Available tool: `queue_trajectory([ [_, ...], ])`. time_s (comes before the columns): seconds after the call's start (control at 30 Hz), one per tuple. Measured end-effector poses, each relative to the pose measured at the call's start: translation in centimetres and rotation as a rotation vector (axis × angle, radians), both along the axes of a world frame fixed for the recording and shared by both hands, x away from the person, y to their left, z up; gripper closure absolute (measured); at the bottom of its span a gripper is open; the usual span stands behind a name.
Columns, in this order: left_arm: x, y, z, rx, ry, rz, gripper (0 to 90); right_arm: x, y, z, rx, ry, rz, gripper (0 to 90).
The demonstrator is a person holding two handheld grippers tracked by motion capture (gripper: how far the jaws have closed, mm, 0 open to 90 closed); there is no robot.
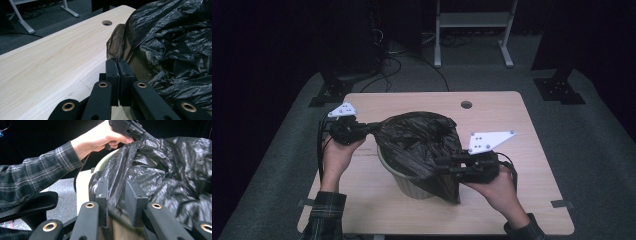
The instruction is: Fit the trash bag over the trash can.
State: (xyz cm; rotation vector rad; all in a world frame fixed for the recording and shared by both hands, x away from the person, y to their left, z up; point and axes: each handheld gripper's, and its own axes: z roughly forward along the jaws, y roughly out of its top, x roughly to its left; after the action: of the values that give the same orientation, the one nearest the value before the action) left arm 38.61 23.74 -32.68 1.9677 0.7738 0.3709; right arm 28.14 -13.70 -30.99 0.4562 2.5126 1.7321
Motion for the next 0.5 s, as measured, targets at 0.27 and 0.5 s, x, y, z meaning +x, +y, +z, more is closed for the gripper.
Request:
queue_trajectory([
  [0.27,0.0,0.1,0.0,-0.002,0.001,-0.002,88.5,0.7,1.7,-0.8,-0.032,0.035,0.005,82.1],
  [0.5,0.0,0.1,0.0,-0.002,0.003,-0.001,88.5,0.4,2.0,-0.9,-0.016,0.020,0.031,90.0],
])
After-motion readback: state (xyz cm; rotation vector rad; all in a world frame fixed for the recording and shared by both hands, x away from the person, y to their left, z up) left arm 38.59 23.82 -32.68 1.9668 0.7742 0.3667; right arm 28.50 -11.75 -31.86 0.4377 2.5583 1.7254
